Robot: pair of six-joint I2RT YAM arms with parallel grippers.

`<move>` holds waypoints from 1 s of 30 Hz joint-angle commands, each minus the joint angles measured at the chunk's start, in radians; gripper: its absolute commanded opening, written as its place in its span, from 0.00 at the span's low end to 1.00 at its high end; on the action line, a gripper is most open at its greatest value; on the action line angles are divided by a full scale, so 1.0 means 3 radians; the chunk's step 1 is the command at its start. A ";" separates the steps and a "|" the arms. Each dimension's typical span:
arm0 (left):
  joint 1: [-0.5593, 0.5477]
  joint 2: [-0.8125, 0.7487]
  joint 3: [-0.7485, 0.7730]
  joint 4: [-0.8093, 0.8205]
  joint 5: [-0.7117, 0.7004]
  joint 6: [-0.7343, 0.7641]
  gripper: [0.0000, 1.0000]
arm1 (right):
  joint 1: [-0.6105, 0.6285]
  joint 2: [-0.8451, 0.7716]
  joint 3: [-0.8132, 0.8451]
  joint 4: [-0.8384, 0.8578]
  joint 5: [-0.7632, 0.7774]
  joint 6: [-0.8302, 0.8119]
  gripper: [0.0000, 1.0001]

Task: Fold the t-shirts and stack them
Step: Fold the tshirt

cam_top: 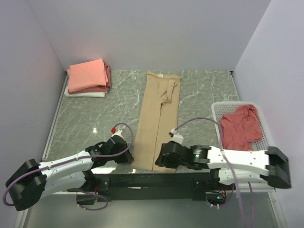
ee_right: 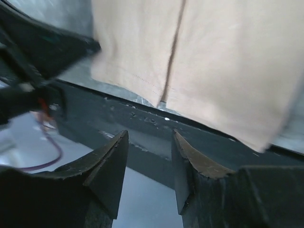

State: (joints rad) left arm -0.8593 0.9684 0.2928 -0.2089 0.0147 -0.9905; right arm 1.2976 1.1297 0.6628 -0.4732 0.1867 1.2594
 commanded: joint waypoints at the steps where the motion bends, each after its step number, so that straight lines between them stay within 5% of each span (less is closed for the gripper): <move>1: -0.0086 0.0090 -0.0071 -0.0183 -0.0039 -0.0037 0.17 | -0.0163 -0.0563 -0.0230 -0.0508 0.0237 0.0132 0.48; 8: -0.0199 0.0075 -0.0091 -0.0198 -0.0039 -0.0104 0.07 | -0.0531 -0.1653 -0.0751 -0.1019 0.0058 0.0215 0.45; 13: -0.0265 0.0009 -0.0081 -0.0275 -0.0039 -0.0139 0.02 | -0.0598 -0.1807 -0.0900 -0.1245 0.0053 0.0317 0.43; 23: -0.0286 -0.0073 -0.0066 -0.0367 -0.0039 -0.0145 0.01 | -0.0823 -0.1649 -0.1330 -0.0540 -0.0254 0.0266 0.42; 30: -0.0296 -0.0073 -0.0066 -0.0367 -0.0039 -0.0145 0.05 | -0.0823 -0.1909 -0.1453 -0.0560 -0.0234 0.0394 0.41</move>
State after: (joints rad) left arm -0.9394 0.9459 0.2916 -0.2512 0.0097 -1.0386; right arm 1.0557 0.5945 0.2474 -0.6472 0.1028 1.3502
